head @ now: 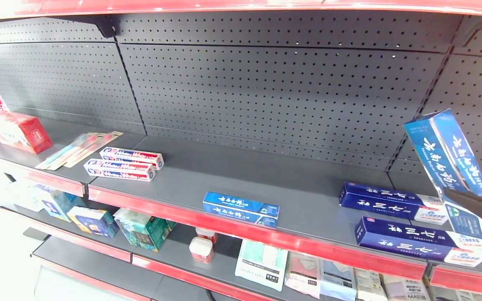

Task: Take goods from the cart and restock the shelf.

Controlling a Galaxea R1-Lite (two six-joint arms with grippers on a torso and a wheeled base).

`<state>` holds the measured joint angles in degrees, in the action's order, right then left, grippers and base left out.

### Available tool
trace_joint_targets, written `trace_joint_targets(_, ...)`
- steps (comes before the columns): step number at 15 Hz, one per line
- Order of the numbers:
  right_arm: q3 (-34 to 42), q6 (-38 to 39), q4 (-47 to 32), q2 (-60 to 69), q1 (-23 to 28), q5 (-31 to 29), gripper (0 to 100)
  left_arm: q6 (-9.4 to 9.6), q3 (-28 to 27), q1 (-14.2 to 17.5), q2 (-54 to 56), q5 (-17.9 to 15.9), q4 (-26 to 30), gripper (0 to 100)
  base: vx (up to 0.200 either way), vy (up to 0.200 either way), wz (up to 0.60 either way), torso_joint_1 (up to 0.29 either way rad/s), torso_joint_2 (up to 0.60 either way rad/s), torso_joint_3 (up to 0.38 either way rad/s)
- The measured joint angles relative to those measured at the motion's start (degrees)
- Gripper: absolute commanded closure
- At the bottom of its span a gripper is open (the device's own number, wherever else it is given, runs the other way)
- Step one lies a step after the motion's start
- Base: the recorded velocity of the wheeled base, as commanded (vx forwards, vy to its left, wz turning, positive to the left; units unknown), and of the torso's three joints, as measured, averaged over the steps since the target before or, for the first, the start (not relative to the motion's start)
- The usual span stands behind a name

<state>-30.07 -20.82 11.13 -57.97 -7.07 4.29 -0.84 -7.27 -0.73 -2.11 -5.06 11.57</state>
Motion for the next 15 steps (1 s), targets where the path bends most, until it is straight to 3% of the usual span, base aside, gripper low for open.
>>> trace_joint_targets(1, -0.1, 0.0, 0.02, -0.02, 0.02, 0.0, 100, 0.18, 0.27, 0.43, 0.6, 0.82, -0.24, 0, 0.0, 0.0, 0.0, 0.0, 0.0, 0.0)
trace_joint_targets(2, -0.1, 0.0, 0.02, 0.0, 0.02, 0.0, 100, 0.02, 0.55, 0.73, 1.1, 4.66, -0.57, 0, 0.0, 0.0, 0.0, 0.0, 0.0, 0.0)
trace_joint_targets(3, -0.05, 0.02, 0.02, 0.06, 0.0, 0.0, 100, -0.82, 0.88, 0.84, 1.48, 11.86, -1.56, 0, 0.0, 0.0, 0.0, 0.0, 0.0, 0.0)
trace_joint_targets(4, 0.12, 0.02, 0.0, 0.12, 0.02, -0.02, 100, -1.48, 1.34, 0.94, 1.69, 15.42, -2.76, 0, 0.0, 0.0, 0.0, 0.0, 0.0, 0.0)
trace_joint_targets(5, 0.23, 0.0, 0.0, 0.22, 0.02, 0.0, 100, -0.99, 1.78, 0.94, 1.9, 14.87, -4.6, 0, 0.0, 0.0, 0.0, 0.0, 0.0, 0.0)
trace_joint_targets(7, 0.21, 0.02, 0.0, 0.23, 0.07, 0.0, 100, 1.05, 2.43, 0.94, 2.08, 6.84, -6.35, 0, 0.0, 0.0, 0.0, 0.0, 0.0, 0.0)
trace_joint_targets(8, 0.17, 0.0, 0.02, 0.23, 0.07, 0.0, 100, 0.84, 3.24, 0.91, 2.11, 5.96, -7.01, 0, 0.0, 0.0, 0.0, 0.0, 0.0, 0.0)
trace_joint_targets(10, 0.12, 0.0, 0.0, 0.26, 0.05, 0.0, 100, -0.61, 4.22, 0.89, 2.13, 7.63, -7.9, 0, 0.0, 0.0, 0.0, 0.0, 0.0, 0.0)
trace_joint_targets(12, 0.2, 0.0, 0.02, 0.5, 0.0, 0.0, 100, -2.05, 5.47, 0.94, 2.13, 15.21, -11.46, 0, 0.0, 0.0, 0.0, 0.0, 0.0, 0.0)
trace_joint_targets(13, 0.28, 0.02, 0.0, 0.66, 0.1, 0.0, 100, -3.86, 6.22, 0.94, 2.13, 17.42, -13.12, 0, 0.0, 0.0, 0.0, 0.0, 0.0, 0.0)
trace_joint_targets(14, 0.34, 0.02, 0.02, 0.8, 0.21, 0.0, 100, -3.94, 6.75, 0.94, 2.13, 15.59, -13.4, 0, 0.0, 0.0, 0.0, 0.0, 0.0, 0.0)
trace_joint_targets(15, 0.34, 0.05, 0.02, 0.89, 0.24, 0.0, 100, -1.84, 7.0, 0.91, 2.13, 9.51, -12.8, 0, 0.0, 0.0, 0.0, 0.0, 0.0, 0.0)
